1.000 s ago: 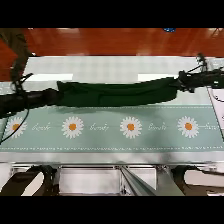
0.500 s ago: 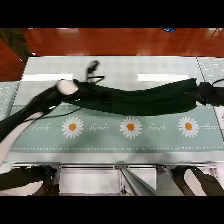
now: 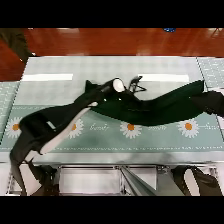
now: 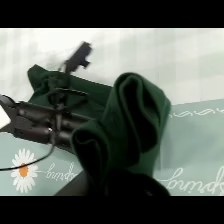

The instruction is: Fold the shirts.

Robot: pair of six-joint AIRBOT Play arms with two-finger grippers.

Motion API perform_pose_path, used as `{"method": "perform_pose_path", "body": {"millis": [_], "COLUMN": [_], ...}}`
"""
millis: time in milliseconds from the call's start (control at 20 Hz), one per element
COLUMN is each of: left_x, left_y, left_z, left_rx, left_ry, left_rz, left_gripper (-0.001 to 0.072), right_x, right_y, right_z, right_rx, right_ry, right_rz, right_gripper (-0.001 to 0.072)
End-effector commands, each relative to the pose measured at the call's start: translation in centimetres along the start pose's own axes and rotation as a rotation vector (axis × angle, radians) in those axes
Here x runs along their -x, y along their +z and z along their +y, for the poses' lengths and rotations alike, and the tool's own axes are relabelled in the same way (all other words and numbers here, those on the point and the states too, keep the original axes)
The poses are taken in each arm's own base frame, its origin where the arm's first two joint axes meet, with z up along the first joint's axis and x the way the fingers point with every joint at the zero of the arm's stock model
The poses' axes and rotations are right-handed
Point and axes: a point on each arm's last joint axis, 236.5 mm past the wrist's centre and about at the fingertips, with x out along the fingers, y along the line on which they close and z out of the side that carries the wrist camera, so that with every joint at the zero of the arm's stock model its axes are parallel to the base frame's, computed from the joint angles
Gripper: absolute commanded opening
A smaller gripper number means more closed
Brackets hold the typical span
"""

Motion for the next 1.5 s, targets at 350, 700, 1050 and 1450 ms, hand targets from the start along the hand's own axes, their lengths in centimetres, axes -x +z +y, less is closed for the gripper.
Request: {"method": "perform_pose_path", "body": {"millis": [350, 700, 1050, 1450], "left_x": [20.4, 41.2, 41.5, 38.3], "left_y": [5.5, -3.9, -13.3, -14.8], "left_z": [2.0, 9.2, 12.6, 14.5], "left_rx": [-0.103, 0.020, 0.144, 0.215], "left_ry": [0.147, 0.435, 0.499, 0.447], "left_rz": [-0.209, -0.599, -0.683, -0.645], "left_gripper": [0.0025, 0.0025, 0.0025, 0.0025], "right_x": [-2.2, -16.7, -30.0, -33.6], "right_y": [2.3, -0.4, -7.2, -9.9], "right_z": [0.7, 11.2, 17.5, 17.5], "right_rx": [-0.076, -0.025, 0.015, 0.002], "right_ry": [0.111, 0.352, 0.404, 0.399], "right_rz": [-0.010, 0.191, 0.475, 0.546], "right_gripper": [0.0023, 0.0023, 0.0023, 0.0024]}}
